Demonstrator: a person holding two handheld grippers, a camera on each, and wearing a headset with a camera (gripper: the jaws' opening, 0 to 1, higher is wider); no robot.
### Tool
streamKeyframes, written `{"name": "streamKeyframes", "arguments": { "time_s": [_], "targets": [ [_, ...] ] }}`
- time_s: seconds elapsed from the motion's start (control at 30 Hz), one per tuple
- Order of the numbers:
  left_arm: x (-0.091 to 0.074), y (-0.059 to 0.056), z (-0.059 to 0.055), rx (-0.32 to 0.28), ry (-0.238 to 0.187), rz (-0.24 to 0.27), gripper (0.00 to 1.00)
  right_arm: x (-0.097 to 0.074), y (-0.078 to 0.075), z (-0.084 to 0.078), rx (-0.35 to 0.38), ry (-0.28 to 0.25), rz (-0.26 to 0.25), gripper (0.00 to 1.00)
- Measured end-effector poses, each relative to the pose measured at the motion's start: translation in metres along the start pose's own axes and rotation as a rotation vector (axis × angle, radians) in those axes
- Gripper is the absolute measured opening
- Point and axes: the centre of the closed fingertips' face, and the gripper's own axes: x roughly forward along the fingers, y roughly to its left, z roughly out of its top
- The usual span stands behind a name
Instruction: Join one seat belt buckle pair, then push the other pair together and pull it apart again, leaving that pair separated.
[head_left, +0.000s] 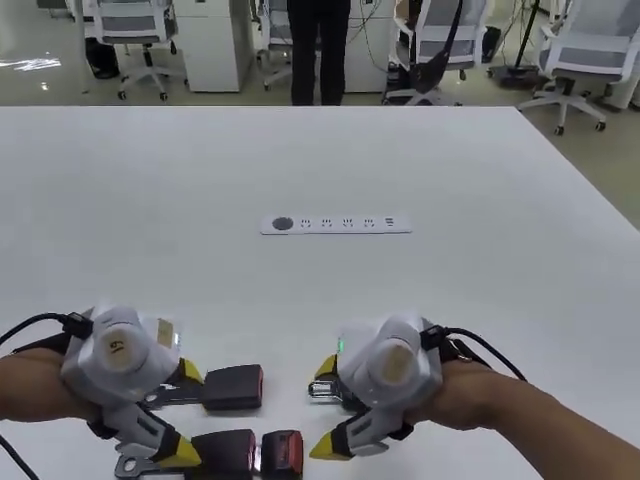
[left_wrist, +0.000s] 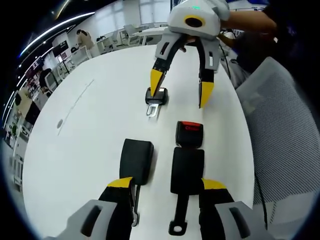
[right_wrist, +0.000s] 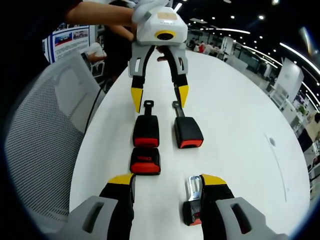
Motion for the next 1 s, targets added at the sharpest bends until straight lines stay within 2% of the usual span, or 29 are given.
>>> {"name": "streamKeyframes", "arguments": {
  "time_s": [0.1, 0.13, 0.17, 0.23, 0.27, 0.4, 0.77, 0.9, 0.93, 1.0],
  "targets": [
    [-0.002, 0.010, 0.002, 0.001, -0.003, 0.009, 0.53, -0.005, -0.007, -0.004, 0.005, 0.006, -0.009, 0.50],
    [0.000, 0.020, -0.002, 0.000, -0.004, 0.014, 0.53, -0.007, -0.011, -0.006, 0.008, 0.011, -0.014, 0.50],
    [0.000, 0.023, -0.003, 0.000, -0.005, 0.016, 0.53, -0.007, -0.012, -0.007, 0.009, 0.011, -0.015, 0.50],
    [-0.003, 0.022, 0.006, 0.000, -0.009, 0.019, 0.53, -0.010, -0.017, -0.010, 0.012, 0.013, -0.021, 0.50],
    [-0.001, 0.030, 0.003, -0.001, -0.011, 0.020, 0.53, -0.012, -0.020, -0.011, 0.014, 0.014, -0.025, 0.50],
    [0.003, 0.042, 0.001, 0.007, -0.002, 0.019, 0.53, -0.017, -0.029, -0.020, 0.026, 0.023, -0.037, 0.50],
    [0.015, 0.052, -0.001, 0.029, 0.046, -0.013, 0.53, -0.022, -0.046, -0.039, 0.044, 0.053, -0.040, 0.50],
    [0.025, 0.059, -0.009, 0.036, 0.066, -0.031, 0.52, -0.019, -0.050, -0.047, 0.049, 0.064, -0.033, 0.49],
    [0.026, 0.056, -0.008, 0.042, 0.073, -0.038, 0.52, -0.017, -0.050, -0.049, 0.054, 0.068, -0.024, 0.49],
    [0.031, 0.056, -0.011, 0.054, 0.091, -0.046, 0.51, -0.016, -0.049, -0.053, 0.051, 0.082, -0.014, 0.48]
  ]
}}
